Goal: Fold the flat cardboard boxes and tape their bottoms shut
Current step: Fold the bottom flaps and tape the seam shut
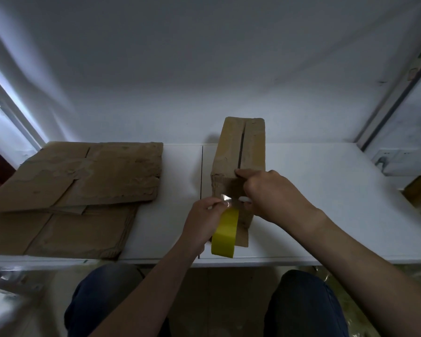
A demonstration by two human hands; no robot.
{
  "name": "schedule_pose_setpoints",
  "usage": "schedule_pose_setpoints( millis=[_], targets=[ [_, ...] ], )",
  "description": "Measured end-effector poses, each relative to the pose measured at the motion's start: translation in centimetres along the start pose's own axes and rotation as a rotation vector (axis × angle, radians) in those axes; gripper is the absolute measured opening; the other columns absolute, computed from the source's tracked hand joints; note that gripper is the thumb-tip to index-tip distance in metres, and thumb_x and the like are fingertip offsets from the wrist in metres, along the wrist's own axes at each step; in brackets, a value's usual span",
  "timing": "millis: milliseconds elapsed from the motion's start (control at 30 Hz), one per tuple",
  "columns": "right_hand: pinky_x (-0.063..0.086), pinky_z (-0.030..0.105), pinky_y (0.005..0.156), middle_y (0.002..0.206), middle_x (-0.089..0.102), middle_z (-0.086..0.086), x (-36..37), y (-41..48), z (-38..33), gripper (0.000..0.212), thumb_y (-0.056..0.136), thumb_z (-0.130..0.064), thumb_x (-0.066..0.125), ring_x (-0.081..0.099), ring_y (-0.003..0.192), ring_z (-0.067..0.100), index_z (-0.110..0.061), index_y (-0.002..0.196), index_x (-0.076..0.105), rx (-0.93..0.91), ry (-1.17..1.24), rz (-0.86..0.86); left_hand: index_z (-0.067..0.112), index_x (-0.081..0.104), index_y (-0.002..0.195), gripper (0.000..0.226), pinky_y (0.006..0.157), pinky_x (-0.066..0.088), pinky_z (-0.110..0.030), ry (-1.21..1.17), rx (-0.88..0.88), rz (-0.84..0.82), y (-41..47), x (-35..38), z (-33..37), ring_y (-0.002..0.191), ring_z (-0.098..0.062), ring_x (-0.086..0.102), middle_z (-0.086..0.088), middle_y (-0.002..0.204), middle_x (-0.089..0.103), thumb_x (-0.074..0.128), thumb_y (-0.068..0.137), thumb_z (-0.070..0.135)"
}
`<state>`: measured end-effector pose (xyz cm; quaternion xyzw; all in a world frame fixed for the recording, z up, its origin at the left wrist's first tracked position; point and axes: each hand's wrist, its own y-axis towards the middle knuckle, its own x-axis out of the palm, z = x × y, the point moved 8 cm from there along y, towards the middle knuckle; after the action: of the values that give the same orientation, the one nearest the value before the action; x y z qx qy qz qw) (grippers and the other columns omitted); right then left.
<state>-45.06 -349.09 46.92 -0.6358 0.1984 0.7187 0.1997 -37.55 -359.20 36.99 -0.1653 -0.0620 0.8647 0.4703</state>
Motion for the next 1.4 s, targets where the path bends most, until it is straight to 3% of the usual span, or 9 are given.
schedule_pose_setpoints(
  millis=[67,167,300,467,567,667,800,1000,1400],
  targets=[
    [0.047,0.032,0.096,0.158,0.041,0.003,0.8,-0.3,0.9,0.058,0.097,-0.026,0.064,0.059,0.121,0.029,-0.013,0.15,0.044,-0.016,0.062,-0.054,0.032,0.069,0.086,0.012,0.088,0.055,-0.046,0.037,-0.019,-0.018,0.1,-0.1,-0.8,0.091,-0.02,0.063,0.004,0.097,0.064,0.063,0.097,0.032],
    [0.04,0.027,0.101,0.163,0.032,0.0,1.4,-0.8,1.6,0.053,0.094,-0.025,0.069,0.053,0.13,0.027,-0.004,0.14,0.054,-0.076,0.154,-0.105,0.024,0.071,0.097,0.012,0.075,0.057,-0.039,0.005,-0.084,-0.015,-0.1,-1.1,-2.3,0.087,-0.023,0.067,-0.004,0.102,0.068,0.061,0.098,0.03],
    [0.037,0.019,0.096,0.164,0.029,-0.007,1.6,-1.4,1.9,0.018,0.088,-0.03,0.075,0.051,0.132,0.02,-0.014,0.09,0.066,-0.116,0.263,-0.049,0.023,0.061,0.106,0.017,0.064,0.05,-0.03,-0.099,-0.12,0.139,0.2,-4.5,-1.2,0.079,-0.022,0.067,-0.005,0.1,0.067,0.058,0.099,0.039],
    [0.034,0.015,0.094,0.162,0.029,-0.014,1.9,-1.8,2.5,0.025,0.084,-0.029,0.079,0.042,0.14,0.008,-0.014,0.073,0.063,-0.146,0.33,0.011,0.026,0.05,0.121,0.049,0.062,0.045,-0.027,0.047,0.075,0.24,2.4,-5.9,5.7,0.076,-0.013,0.073,0.007,0.098,0.071,0.067,0.088,0.058],
    [0.045,0.025,0.099,0.156,0.039,-0.018,1.9,-2.1,3.8,0.021,0.082,-0.03,0.081,0.047,0.132,0.0,-0.019,0.073,0.066,-0.128,0.519,0.059,0.027,0.048,0.124,0.062,0.077,0.05,-0.033,0.244,0.134,0.231,3.5,-4.2,7.9,0.092,-0.016,0.066,0.008,0.109,0.057,0.073,0.08,0.062],
    [0.041,0.02,0.106,0.139,0.057,-0.019,0.8,-2.9,6.6,0.015,0.084,-0.038,0.078,0.047,0.126,-0.013,-0.024,0.082,0.072,-0.032,0.769,0.262,0.025,0.048,0.127,0.07,0.092,0.05,-0.04,0.271,0.127,0.261,3.8,-3.5,7.7,0.105,-0.02,0.057,0.004,0.117,0.053,0.081,0.074,0.056],
    [0.045,0.014,0.079,0.109,0.069,-0.014,2.4,-5.2,13.2,0.019,0.089,-0.042,0.072,0.062,0.104,0.005,-0.023,0.087,0.071,0.351,0.91,0.596,0.026,0.048,0.123,0.064,0.088,0.048,-0.038,0.192,0.111,0.296,3.5,-3.8,7.2,0.096,-0.017,0.053,0.005,0.111,0.048,0.083,0.075,0.049],
    [0.042,0.041,0.088,0.106,0.067,0.006,15.5,-5.5,16.3,0.049,0.091,-0.058,0.062,0.04,0.12,0.038,-0.012,0.091,0.078,0.646,0.605,-0.134,0.022,0.05,0.127,0.063,0.063,0.036,-0.026,0.132,0.075,0.34,2.7,-3.8,6.7,0.078,-0.005,0.047,0.004,0.111,0.045,0.082,0.078,0.046],
    [0.041,0.043,0.094,0.129,0.054,0.008,19.9,-5.0,16.1,0.047,0.099,-0.055,0.047,0.041,0.122,0.034,-0.022,0.128,0.063,0.619,0.324,-0.21,0.021,0.052,0.127,0.064,0.081,0.038,-0.033,0.065,0.034,0.357,2.1,-3.2,6.1,0.101,-0.02,0.049,0.001,0.113,0.048,0.084,0.077,0.045]
  ],
)
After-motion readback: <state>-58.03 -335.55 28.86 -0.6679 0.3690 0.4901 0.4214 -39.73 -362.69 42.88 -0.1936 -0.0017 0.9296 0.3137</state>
